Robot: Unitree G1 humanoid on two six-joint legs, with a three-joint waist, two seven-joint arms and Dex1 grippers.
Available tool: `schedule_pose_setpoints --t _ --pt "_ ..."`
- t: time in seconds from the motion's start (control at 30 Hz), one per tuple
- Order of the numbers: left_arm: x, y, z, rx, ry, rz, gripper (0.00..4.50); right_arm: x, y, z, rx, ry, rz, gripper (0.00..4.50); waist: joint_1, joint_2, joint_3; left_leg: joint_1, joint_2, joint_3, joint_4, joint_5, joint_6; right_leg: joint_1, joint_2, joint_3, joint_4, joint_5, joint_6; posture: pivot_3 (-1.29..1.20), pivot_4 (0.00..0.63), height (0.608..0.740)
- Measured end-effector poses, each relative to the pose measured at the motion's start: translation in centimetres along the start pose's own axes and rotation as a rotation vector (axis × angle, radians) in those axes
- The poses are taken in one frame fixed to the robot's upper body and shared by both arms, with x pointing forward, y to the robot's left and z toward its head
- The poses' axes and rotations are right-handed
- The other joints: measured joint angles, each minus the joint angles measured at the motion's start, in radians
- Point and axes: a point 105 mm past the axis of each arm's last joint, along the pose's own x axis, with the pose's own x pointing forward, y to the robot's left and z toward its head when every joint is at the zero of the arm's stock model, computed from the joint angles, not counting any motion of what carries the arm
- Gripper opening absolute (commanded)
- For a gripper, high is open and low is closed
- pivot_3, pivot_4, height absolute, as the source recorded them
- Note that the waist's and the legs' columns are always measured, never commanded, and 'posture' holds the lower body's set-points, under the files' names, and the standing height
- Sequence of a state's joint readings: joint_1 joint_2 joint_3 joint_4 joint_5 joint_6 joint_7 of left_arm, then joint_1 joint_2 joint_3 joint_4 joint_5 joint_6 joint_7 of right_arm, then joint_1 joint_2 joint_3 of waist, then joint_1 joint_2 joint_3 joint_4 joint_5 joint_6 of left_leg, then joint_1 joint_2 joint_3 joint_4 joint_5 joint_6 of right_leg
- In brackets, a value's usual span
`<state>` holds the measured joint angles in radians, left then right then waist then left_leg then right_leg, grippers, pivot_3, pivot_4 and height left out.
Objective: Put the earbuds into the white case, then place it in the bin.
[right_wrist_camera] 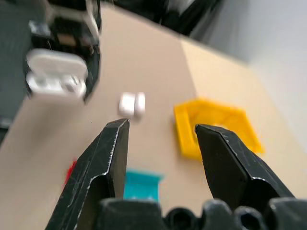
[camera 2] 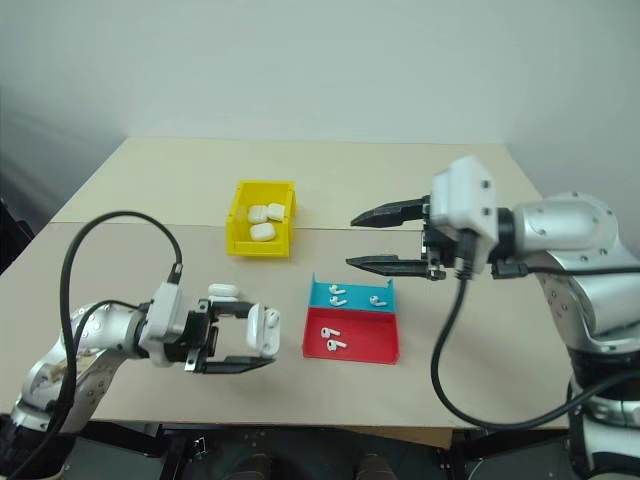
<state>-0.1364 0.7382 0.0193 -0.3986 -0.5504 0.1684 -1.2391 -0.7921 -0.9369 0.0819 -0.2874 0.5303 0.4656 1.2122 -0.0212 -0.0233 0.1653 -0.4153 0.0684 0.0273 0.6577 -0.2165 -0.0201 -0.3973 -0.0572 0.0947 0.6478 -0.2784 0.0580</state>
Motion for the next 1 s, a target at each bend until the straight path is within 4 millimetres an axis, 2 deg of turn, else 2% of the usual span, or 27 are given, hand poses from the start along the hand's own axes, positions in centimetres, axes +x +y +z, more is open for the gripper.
schedule_pose_setpoints --t 0.23,0.4,0.5,0.67,1.0 --pt "-0.5 0.0 -0.7 0.002 0.028 0.115 2.75 2.6 -1.0 -3.4 -0.048 0.396 0.195 2.68 0.004 0.001 0.000 -0.006 0.000 0.001 0.000 0.000 0.000 -0.008 0.000 0.000 0.001 0.000 0.000 0.00 0.150 0.740" --pt "-0.2 -0.4 -0.8 0.006 0.025 0.155 2.75 4.4 -0.3 -8.3 0.039 0.620 0.287 2.68 0.009 0.001 0.000 -0.008 0.000 0.001 0.000 0.000 0.000 -0.009 0.000 0.000 0.001 0.000 0.000 0.00 0.150 0.740" --pt "0.0 -0.5 -0.7 0.011 0.023 0.175 2.75 4.8 -0.7 -10.1 0.079 0.682 0.271 2.68 0.009 0.001 0.000 -0.008 0.000 0.001 0.000 0.000 0.000 -0.009 0.000 0.000 0.001 0.000 0.000 0.00 0.150 0.740" --pt "0.3 -0.7 -0.8 0.006 0.014 0.192 2.75 4.7 -1.2 -11.3 0.091 0.743 0.248 2.68 0.008 0.001 0.000 -0.008 0.000 0.001 0.000 0.000 0.000 -0.009 0.000 0.000 0.002 0.000 0.000 0.00 0.150 0.740" --pt "0.9 -0.9 -1.1 -0.005 0.007 0.195 2.75 5.5 -1.2 -12.5 0.083 0.790 0.262 2.68 0.007 0.001 0.000 -0.008 0.000 0.001 0.000 0.000 0.000 -0.009 0.000 0.000 0.002 0.000 0.000 0.00 0.150 0.740"
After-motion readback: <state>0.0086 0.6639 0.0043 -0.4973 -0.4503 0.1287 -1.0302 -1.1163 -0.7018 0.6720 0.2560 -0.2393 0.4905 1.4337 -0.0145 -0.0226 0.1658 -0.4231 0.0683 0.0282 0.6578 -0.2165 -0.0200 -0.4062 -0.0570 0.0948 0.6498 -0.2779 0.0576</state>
